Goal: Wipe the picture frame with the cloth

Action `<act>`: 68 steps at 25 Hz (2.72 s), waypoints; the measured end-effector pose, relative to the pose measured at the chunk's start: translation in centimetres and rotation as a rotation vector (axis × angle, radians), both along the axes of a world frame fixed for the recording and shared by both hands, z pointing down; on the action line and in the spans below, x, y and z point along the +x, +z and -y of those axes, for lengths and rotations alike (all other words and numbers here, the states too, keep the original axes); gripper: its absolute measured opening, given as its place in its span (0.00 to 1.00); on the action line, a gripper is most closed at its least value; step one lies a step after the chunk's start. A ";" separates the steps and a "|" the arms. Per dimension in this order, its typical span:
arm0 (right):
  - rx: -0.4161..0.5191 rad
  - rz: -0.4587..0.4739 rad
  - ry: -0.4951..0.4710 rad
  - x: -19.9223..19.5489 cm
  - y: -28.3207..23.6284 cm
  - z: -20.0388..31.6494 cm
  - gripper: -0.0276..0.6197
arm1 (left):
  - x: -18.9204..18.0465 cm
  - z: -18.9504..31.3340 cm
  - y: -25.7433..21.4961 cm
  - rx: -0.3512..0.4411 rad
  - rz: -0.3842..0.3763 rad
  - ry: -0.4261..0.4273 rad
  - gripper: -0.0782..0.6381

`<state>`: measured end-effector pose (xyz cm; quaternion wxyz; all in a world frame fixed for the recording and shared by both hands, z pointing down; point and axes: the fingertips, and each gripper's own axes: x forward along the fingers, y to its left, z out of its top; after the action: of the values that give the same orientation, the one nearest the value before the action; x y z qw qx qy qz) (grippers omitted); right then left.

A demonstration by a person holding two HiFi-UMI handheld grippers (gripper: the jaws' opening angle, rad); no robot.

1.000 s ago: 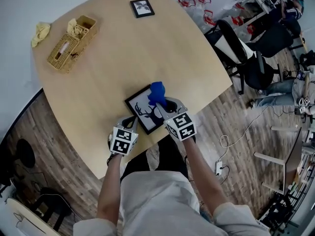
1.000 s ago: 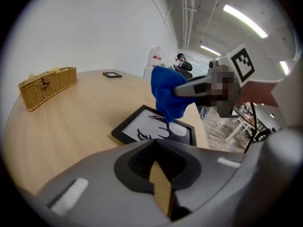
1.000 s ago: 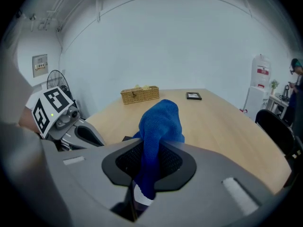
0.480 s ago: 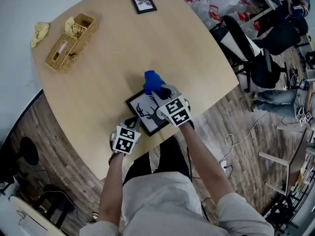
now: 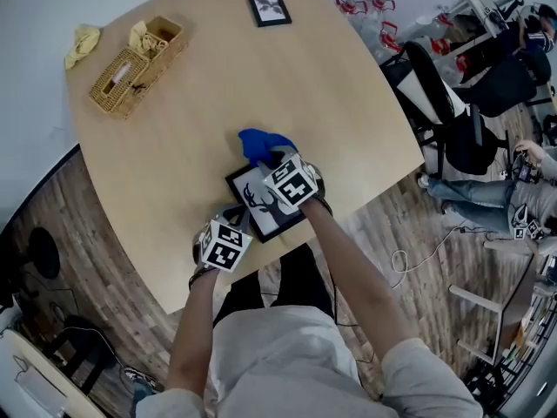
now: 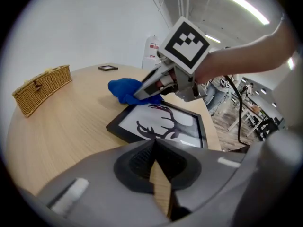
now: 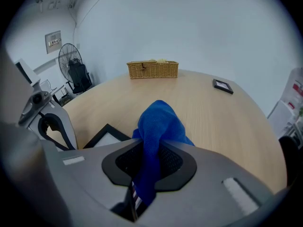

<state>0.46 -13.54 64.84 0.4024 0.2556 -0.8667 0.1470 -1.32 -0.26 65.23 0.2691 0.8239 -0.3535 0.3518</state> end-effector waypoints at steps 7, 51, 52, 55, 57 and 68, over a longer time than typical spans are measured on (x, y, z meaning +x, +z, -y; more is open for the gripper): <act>0.008 -0.023 -0.003 0.1 -0.1 -0.4 0.12 | -0.3 0.1 0.1 -0.012 -0.014 -0.011 0.18; -0.060 -0.005 -0.035 6.9 0.7 -11.9 0.12 | 0.0 -0.2 0.0 -0.022 0.024 0.052 0.18; -0.062 -0.006 -0.035 7.2 0.7 -12.3 0.12 | 0.0 -0.2 -0.1 -0.021 0.024 0.053 0.18; -0.069 -0.003 -0.029 8.0 0.7 -13.4 0.12 | 0.1 -0.2 0.0 -0.021 0.019 0.050 0.18; -0.074 -0.004 -0.026 8.4 0.7 -14.2 0.12 | 0.1 -0.1 -0.1 -0.020 0.012 0.045 0.18; -0.086 0.015 -0.036 8.4 0.1 -18.1 0.13 | -0.1 0.1 -0.1 -0.012 -0.008 0.027 0.18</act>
<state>8.83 4.53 64.91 0.4091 0.2215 -0.8670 0.1786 -1.47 -0.33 65.15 0.2704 0.8285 -0.3391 0.3543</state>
